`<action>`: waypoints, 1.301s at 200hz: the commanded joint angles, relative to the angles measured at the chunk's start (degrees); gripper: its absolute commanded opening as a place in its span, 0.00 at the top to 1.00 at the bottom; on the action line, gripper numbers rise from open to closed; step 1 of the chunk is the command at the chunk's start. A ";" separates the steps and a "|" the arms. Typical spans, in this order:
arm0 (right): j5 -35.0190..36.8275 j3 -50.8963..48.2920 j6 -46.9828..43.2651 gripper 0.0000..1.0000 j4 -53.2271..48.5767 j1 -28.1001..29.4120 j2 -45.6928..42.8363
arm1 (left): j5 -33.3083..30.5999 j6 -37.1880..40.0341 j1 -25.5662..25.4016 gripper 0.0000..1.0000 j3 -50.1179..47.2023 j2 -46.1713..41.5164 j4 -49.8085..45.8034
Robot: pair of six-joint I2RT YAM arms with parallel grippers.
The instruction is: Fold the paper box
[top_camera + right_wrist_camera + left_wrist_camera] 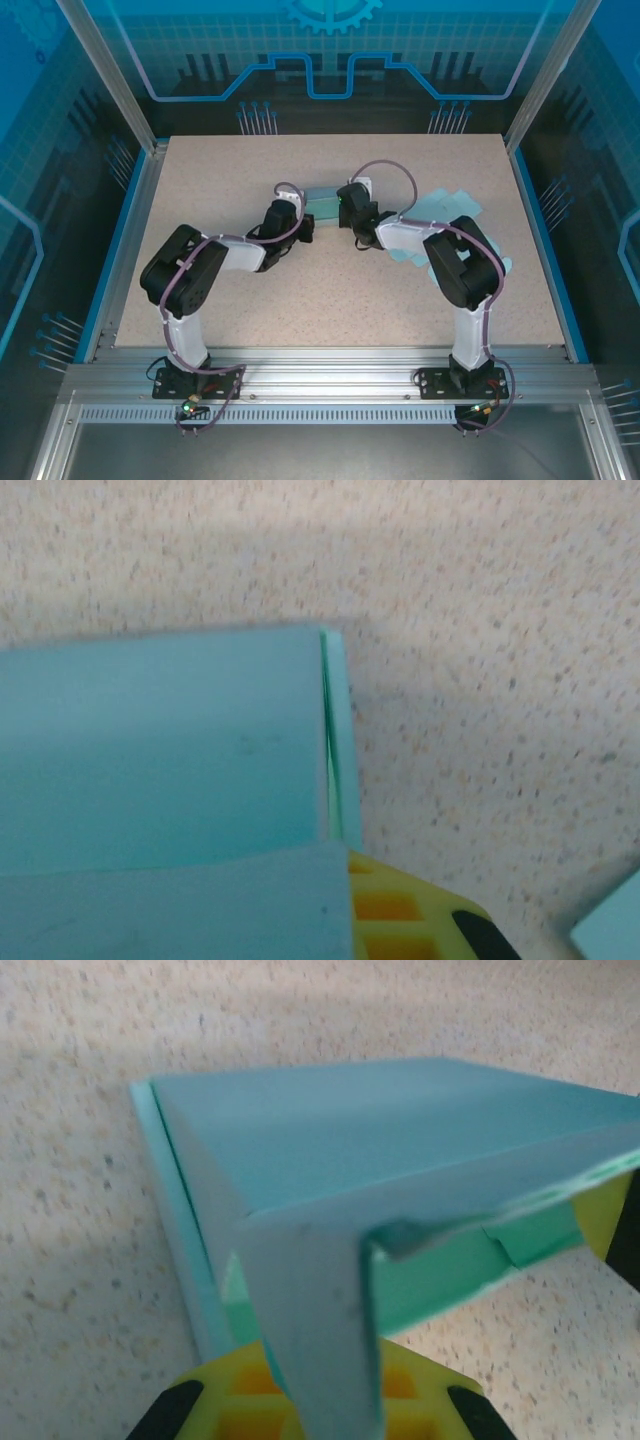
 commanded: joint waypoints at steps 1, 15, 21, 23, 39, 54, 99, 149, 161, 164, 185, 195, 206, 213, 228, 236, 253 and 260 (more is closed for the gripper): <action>-2.85 -3.60 0.96 1.00 -0.49 1.47 0.20 | 3.11 -1.31 -0.93 1.00 -2.10 -0.83 1.81; -2.57 -5.53 0.89 1.00 0.94 1.68 -0.18 | 2.97 -1.39 -1.19 1.00 -3.50 -1.05 2.58; -2.32 -6.15 0.78 1.00 1.25 1.80 -0.26 | 2.76 -1.56 -1.35 1.00 -4.17 -1.29 3.04; -2.13 -6.36 0.78 1.00 1.43 1.83 -0.35 | 2.69 -1.57 -1.39 1.00 -4.39 -1.30 3.19; -0.85 -8.06 0.58 1.00 2.26 2.32 -0.57 | 2.03 -2.38 -1.66 0.97 -6.75 -2.21 5.20; 0.07 -8.86 0.65 1.00 2.67 2.43 -0.66 | 1.67 -3.12 -1.64 0.87 -9.01 -3.49 6.71; 1.55 -9.07 0.52 1.00 3.31 2.61 0.19 | 0.43 -5.97 -1.67 0.58 -14.75 -9.98 7.94; 2.42 -8.72 -1.03 1.00 2.96 3.00 0.32 | -2.80 -8.86 -1.70 0.51 -19.12 -25.72 3.83; 2.43 -8.50 -1.70 1.00 2.71 3.13 0.26 | -4.95 -5.75 -1.64 0.51 -15.72 -29.02 -3.49; 2.49 -8.50 -1.80 1.00 2.62 3.13 0.23 | -5.49 -4.84 -1.67 0.51 -14.67 -29.72 -5.11; 2.83 -7.91 -2.39 1.00 1.91 3.26 0.36 | -7.63 0.00 -0.93 0.51 -5.94 -32.11 -14.94; 2.82 -7.65 -2.36 1.00 1.86 3.35 0.56 | -5.62 1.16 0.29 0.51 -0.38 -30.85 -19.84; 2.73 -7.13 -2.46 1.00 1.58 3.39 0.80 | -1.85 1.79 1.62 0.50 6.17 -27.85 -24.65; 2.77 -6.77 -2.54 1.00 1.24 3.44 1.01 | 1.29 1.91 2.46 0.51 9.67 -25.51 -26.39; 2.98 -6.16 -2.85 1.00 0.79 3.70 1.42 | 8.50 1.78 3.70 0.53 15.78 -20.03 -26.38; 3.14 -5.89 -3.06 1.00 0.52 3.84 1.53 | 11.28 1.10 4.00 0.57 17.94 -17.10 -24.58; 3.17 -5.36 -3.44 1.00 -0.04 3.92 1.78 | 18.20 -3.01 5.36 0.61 24.29 -9.48 -24.82; 3.16 -5.17 -3.58 1.00 -0.29 3.92 1.80 | 21.12 -5.20 6.14 0.63 26.75 -6.03 -25.05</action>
